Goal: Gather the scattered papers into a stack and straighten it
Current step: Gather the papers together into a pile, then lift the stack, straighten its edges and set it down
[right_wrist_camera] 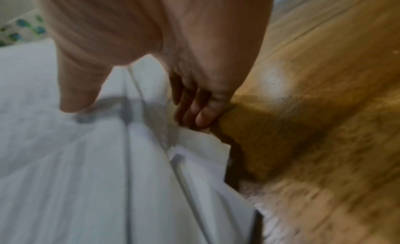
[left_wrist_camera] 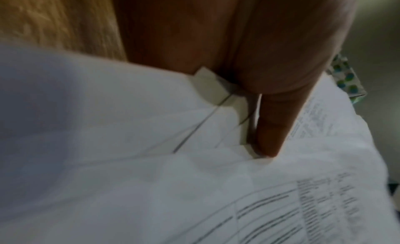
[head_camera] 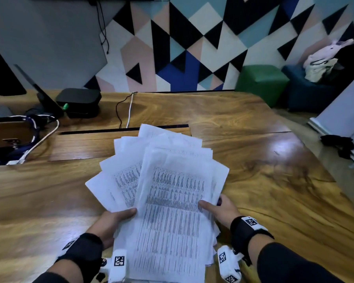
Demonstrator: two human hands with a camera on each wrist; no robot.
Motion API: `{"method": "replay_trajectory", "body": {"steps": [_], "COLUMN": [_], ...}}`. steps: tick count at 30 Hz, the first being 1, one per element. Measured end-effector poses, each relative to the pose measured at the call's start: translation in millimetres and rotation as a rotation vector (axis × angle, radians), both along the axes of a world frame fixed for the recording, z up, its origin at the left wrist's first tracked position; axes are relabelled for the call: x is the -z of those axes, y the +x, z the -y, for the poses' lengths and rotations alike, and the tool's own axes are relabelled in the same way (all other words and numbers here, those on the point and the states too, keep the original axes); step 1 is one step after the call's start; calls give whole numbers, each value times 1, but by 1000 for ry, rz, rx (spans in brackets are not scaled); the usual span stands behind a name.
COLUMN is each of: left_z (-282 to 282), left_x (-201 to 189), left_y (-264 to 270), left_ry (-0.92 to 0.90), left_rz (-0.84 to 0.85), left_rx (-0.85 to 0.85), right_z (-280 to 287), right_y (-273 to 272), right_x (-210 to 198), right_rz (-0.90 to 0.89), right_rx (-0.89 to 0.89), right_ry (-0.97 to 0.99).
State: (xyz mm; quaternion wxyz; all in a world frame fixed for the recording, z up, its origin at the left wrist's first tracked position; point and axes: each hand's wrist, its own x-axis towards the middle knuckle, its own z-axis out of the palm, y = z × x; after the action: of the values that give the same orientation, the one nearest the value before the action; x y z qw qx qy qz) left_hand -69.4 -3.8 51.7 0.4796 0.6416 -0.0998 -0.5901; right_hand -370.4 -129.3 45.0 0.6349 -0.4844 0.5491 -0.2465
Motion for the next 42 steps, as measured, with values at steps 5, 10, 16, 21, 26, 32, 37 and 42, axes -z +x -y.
{"method": "replay_trajectory", "body": {"steps": [5,10,16,21,26,32,37,42], "left_z": [0,6,15,40,61,40,35,46], "left_x": [10,25,-8,-61,-97,-91,-55,-62], "left_y": [-10,-20,-20,-21,-43,-53,-57,-56], "left_ry": [40,107,-69,-272,-356,-419,-412,-510], "left_rz": [73,192,178,372,586,543,548,576], "left_rx": [46,84,102,-56,-262,-161,-263,-352], "right_z": [-1,-1,-3,6,-2,-27,-12,-4], "right_y": [10,16,3,17,44,27,27,39], "right_x": [12,29,-4,-75,-128,-112,-64,-77], "right_rz": [91,-103,170,181,115,214,51,148], "right_rx": [23,26,135,172,226,193,193,355], "right_ry": [203,256,407,-112,-709,-688,-360,-399]}}
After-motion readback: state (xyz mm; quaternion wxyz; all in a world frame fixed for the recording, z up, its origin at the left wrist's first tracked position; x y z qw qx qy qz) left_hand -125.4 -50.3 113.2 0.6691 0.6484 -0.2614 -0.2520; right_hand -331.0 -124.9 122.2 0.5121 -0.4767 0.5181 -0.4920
